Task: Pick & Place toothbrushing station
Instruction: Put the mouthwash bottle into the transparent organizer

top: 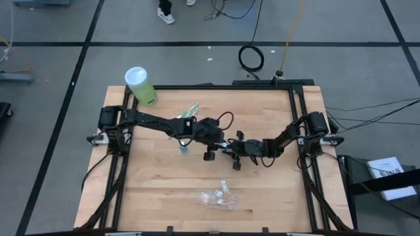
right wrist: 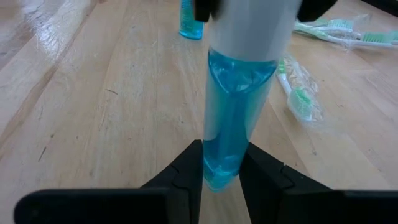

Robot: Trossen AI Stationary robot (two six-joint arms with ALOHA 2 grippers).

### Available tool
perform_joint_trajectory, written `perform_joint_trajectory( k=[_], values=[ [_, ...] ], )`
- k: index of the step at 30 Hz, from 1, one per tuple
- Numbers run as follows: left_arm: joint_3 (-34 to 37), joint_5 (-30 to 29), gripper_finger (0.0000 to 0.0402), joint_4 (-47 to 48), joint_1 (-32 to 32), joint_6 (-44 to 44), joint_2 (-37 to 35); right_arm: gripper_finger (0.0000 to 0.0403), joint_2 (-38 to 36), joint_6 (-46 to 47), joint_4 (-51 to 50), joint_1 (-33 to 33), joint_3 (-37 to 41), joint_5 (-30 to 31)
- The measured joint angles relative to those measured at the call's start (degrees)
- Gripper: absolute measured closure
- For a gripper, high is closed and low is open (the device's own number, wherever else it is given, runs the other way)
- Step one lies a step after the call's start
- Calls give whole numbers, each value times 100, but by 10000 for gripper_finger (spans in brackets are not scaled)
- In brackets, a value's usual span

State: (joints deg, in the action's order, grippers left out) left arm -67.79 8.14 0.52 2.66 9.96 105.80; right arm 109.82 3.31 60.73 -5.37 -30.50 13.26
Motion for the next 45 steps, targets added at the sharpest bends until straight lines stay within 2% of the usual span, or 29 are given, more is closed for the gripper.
perform_joint_trajectory(
  k=[7, 11, 18, 25, 29, 33, 38, 42, 45],
  values=[
    [0, -70, 304, 8, -21, 9, 0, 323, 0, 0, -11, 0, 0, -2],
    [2, -150, 306, 117, -40, -20, -98, 306, -5, 152, 8, 0, -4, 8],
    [1, -545, 306, 524, -58, -382, -874, 268, -144, 184, -277, 7, 70, 17],
    [-4, -611, 306, 791, -371, -697, -1723, 265, -674, 160, -672, 5, 284, 25],
    [-2, -998, 306, 1250, -818, -1300, -2072, 270, -1233, 185, -898, 10, 534, 116],
    [-2, -1436, 306, 1479, -1553, -1627, -2244, 273, -1797, 232, -889, 19, 870, 371],
    [-2, -1717, 306, 1397, -2482, -1767, -2208, 273, -2362, 365, -924, 29, 1278, 501],
    [9, -2160, 306, 1253, -2982, -1817, -2085, 273, -2660, 522, -868, 29, 1486, 685],
    [-12, -2254, 306, 895, -3154, -1790, -1925, 273, -2784, 655, -871, 35, 1558, 797]
  ],
)
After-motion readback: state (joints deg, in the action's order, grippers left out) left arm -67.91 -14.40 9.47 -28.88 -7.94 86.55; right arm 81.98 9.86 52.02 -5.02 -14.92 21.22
